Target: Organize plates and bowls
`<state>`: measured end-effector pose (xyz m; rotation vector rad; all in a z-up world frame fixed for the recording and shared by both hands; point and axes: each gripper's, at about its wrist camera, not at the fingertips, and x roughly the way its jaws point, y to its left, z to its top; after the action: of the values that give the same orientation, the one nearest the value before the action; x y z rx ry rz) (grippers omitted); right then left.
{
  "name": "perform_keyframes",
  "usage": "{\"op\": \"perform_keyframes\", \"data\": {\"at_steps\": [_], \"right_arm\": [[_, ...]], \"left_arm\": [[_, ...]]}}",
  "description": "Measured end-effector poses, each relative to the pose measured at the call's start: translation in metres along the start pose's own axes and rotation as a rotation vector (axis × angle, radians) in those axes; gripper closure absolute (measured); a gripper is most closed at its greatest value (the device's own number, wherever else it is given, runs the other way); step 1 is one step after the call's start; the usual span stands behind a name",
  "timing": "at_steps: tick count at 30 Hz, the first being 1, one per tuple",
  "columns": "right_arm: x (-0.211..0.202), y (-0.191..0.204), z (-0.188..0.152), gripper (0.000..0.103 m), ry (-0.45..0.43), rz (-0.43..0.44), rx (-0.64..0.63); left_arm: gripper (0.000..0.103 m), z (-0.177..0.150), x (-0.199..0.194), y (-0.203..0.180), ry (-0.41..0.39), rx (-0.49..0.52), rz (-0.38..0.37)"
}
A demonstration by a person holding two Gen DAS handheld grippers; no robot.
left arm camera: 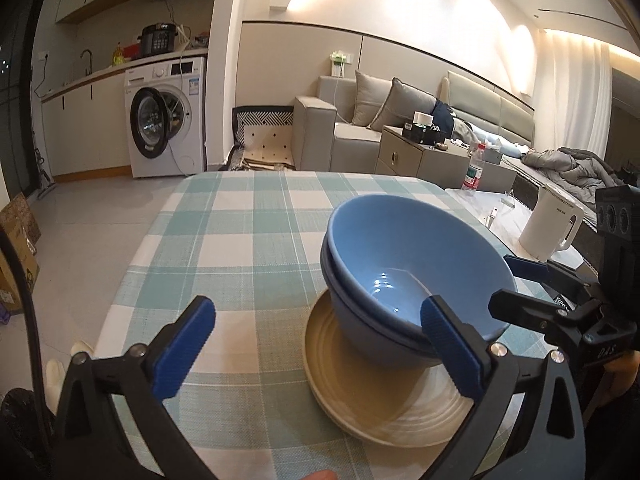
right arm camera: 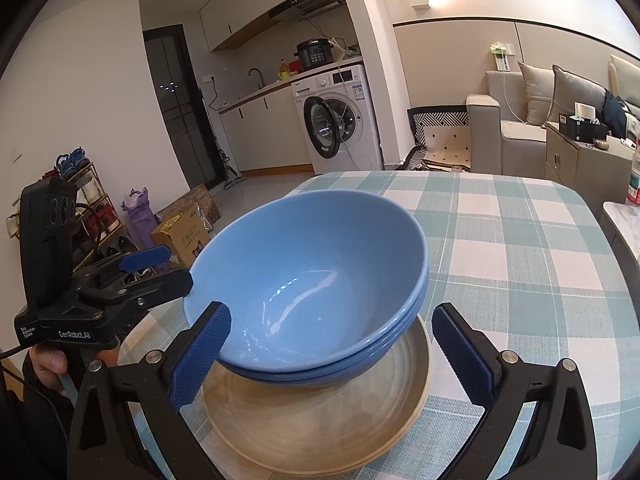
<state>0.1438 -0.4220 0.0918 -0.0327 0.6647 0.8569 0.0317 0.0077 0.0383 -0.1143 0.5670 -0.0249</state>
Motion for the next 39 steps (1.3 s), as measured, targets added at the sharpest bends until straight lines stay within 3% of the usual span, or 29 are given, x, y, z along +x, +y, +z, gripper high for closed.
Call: {"op": "perform_keyframes", "data": {"at_steps": [15, 23, 39], "right_arm": [[-0.024, 0.009, -0.004, 0.001, -0.077, -0.001, -0.063], [-0.050, 0.001, -0.008, 0.001, -0.148, -0.018, -0.078], [-0.074, -0.026, -0.044, 0.001, -0.205, -0.071, -0.052]], "left_arm": [[0.000, -0.013, -0.019, -0.004, -0.085, 0.082, -0.002], [0.000, -0.022, -0.011, 0.008, -0.087, 0.036, 0.004], [0.000, -0.039, -0.016, 0.003, -0.141, 0.110, 0.015]]}}
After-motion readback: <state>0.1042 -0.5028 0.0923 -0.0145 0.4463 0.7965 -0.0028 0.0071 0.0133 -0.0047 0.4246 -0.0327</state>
